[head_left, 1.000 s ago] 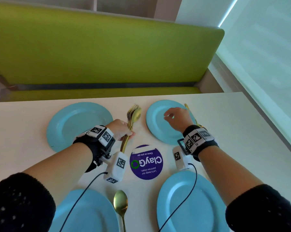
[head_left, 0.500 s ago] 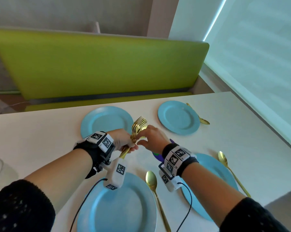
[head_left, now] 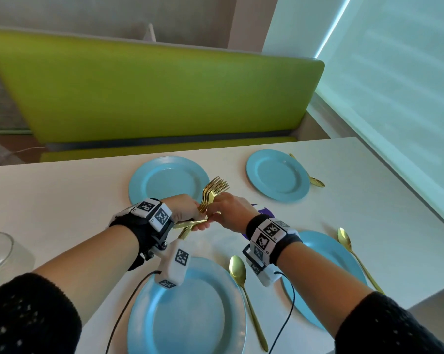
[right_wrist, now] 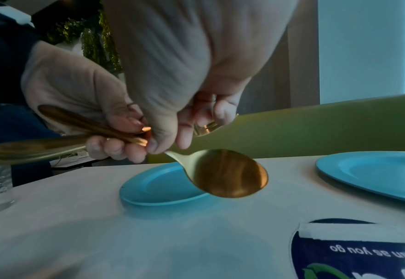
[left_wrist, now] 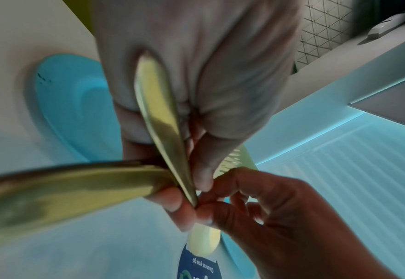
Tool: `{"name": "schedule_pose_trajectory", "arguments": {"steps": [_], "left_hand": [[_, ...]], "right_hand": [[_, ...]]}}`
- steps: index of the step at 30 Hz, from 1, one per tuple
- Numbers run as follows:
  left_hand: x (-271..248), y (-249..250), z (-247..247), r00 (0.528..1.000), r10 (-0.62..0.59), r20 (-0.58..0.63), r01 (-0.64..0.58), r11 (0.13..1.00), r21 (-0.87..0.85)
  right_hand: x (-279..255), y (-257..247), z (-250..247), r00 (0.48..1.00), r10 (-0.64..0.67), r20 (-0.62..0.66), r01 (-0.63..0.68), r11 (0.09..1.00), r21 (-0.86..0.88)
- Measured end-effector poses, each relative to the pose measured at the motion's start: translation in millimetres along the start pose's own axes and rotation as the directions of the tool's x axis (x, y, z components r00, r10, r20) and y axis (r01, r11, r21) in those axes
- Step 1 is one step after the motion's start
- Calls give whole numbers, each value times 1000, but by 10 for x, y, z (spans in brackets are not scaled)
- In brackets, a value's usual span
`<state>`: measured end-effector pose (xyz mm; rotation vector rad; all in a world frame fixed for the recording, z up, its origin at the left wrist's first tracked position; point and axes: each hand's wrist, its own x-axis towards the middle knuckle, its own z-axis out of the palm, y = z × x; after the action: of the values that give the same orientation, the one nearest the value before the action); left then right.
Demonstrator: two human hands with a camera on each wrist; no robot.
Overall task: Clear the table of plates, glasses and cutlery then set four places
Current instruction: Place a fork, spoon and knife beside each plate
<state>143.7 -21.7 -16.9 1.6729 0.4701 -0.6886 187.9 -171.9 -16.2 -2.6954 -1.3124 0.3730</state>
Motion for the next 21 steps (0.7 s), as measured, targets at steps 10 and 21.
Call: {"name": "schedule_pose_trajectory", "arguments": {"steps": [10, 21], "left_hand": [[370, 93, -531, 911, -1, -413, -24, 998, -56], [619, 39, -751, 871, -15, -492, -115, 966, -233]], "right_hand": [[458, 534, -66, 942, 329, 73, -336, 929, 153], [1253, 793, 79, 769, 567, 294, -582, 812, -44]]}}
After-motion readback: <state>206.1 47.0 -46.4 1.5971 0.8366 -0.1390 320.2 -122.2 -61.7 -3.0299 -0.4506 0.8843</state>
